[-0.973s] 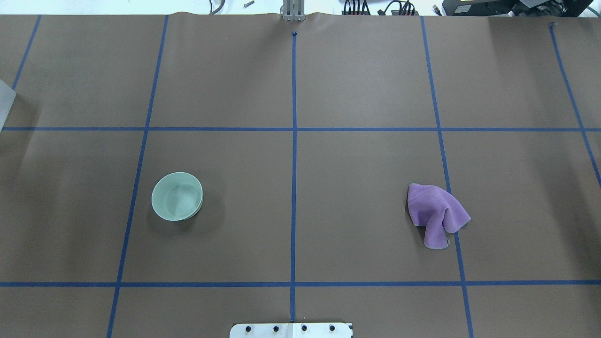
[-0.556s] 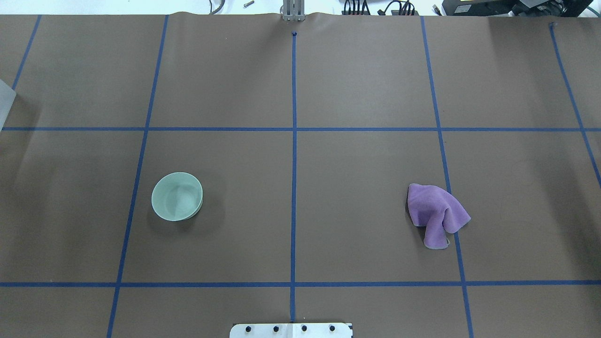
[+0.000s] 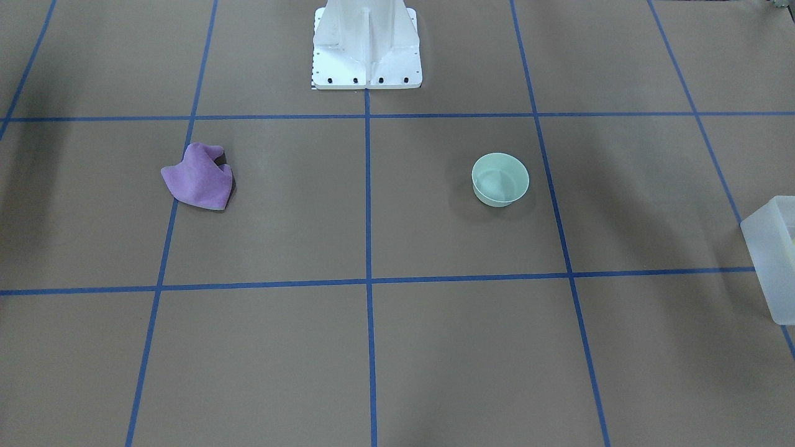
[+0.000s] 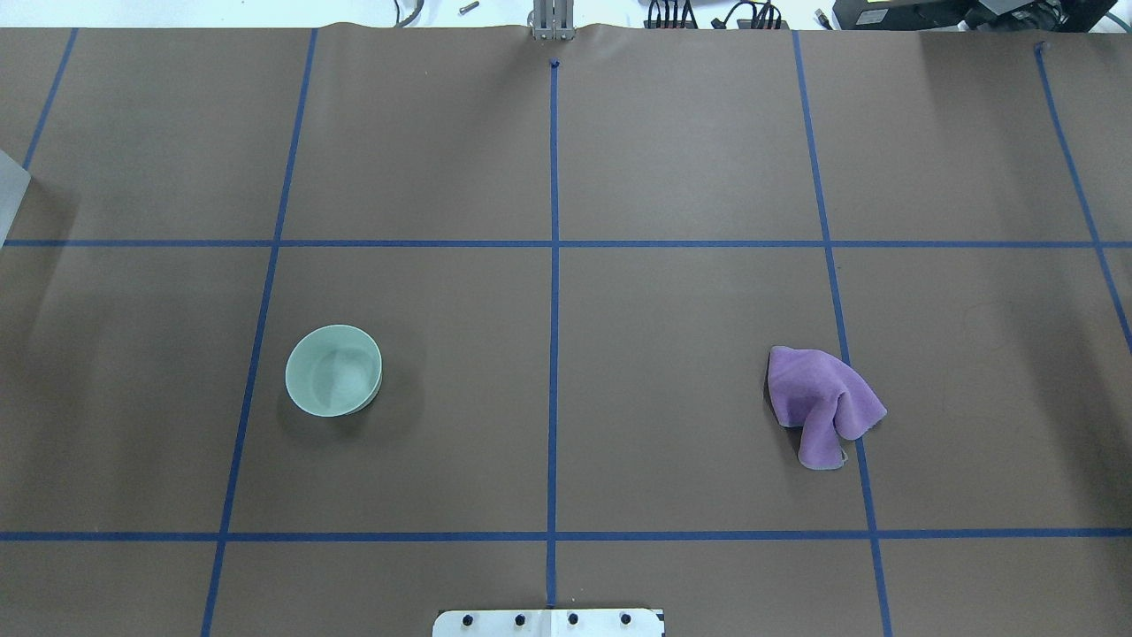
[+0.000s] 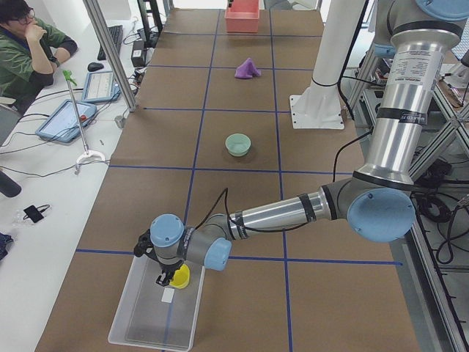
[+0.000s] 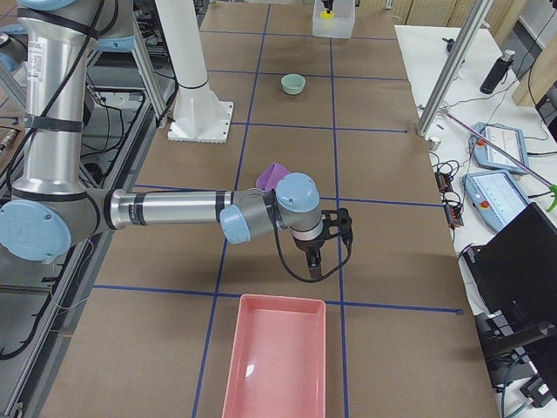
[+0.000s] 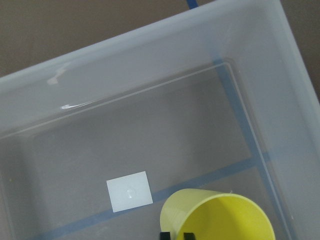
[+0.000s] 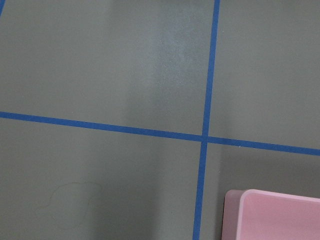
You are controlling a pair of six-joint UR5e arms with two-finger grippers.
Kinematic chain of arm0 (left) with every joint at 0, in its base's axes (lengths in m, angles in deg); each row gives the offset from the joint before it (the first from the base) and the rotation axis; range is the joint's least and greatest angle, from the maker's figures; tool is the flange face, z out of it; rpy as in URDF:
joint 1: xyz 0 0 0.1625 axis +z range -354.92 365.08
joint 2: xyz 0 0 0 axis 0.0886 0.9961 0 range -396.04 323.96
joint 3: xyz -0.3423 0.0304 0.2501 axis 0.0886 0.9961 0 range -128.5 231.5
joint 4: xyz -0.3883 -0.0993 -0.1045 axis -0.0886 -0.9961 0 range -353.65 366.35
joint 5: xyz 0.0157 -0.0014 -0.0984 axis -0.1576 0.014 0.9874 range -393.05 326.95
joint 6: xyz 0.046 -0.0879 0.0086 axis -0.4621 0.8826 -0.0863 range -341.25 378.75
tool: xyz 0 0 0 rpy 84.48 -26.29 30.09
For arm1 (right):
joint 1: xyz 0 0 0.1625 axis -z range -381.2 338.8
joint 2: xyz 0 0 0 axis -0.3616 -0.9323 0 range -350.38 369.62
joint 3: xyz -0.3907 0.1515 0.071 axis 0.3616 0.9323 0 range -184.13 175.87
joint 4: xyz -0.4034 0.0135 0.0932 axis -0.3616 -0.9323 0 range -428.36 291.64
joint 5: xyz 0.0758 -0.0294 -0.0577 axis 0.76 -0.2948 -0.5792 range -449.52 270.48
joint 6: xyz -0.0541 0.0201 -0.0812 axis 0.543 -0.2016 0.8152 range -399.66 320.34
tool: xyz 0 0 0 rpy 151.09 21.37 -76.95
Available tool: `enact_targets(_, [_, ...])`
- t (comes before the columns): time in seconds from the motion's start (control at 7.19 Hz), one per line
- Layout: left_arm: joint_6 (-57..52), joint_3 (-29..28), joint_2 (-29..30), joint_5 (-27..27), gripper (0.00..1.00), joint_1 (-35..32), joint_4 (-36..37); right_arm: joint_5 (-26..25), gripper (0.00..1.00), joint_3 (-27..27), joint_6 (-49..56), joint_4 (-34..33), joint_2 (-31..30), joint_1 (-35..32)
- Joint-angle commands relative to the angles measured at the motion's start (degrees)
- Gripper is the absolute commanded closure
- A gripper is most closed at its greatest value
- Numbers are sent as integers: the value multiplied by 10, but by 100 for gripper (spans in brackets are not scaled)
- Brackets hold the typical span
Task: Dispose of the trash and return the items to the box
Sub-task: 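Move the left gripper to the green bowl and grasp its rim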
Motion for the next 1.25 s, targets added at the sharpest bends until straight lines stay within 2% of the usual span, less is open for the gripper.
enact_targets(0.0, [1, 45, 0, 1, 3, -3, 29, 1, 0, 0, 0, 0, 0, 0])
enact_targets(0.28, [19, 134, 8, 23, 3, -11, 138, 1, 0, 0, 0, 0, 0, 1])
enact_targets(0.42, [97, 192, 0, 37, 3, -10, 156, 1, 0, 0, -1, 0, 0, 1])
enact_targets(0.56, [204, 239, -15, 63, 3, 5, 139, 1, 0, 0, -1, -1, 0, 1])
enact_targets(0.7, [289, 295, -39, 65, 2, 52, 118, 1, 0, 0, -2, -1, 0, 1])
enact_targets(0.97, [447, 395, -50, 50, 2, 159, 116, 1, 0, 1, -1, -1, -1, 1])
enact_targets(1.11, [495, 431, -50, 6, 2, 220, 116, 1, 0, 1, -2, -1, -1, 1])
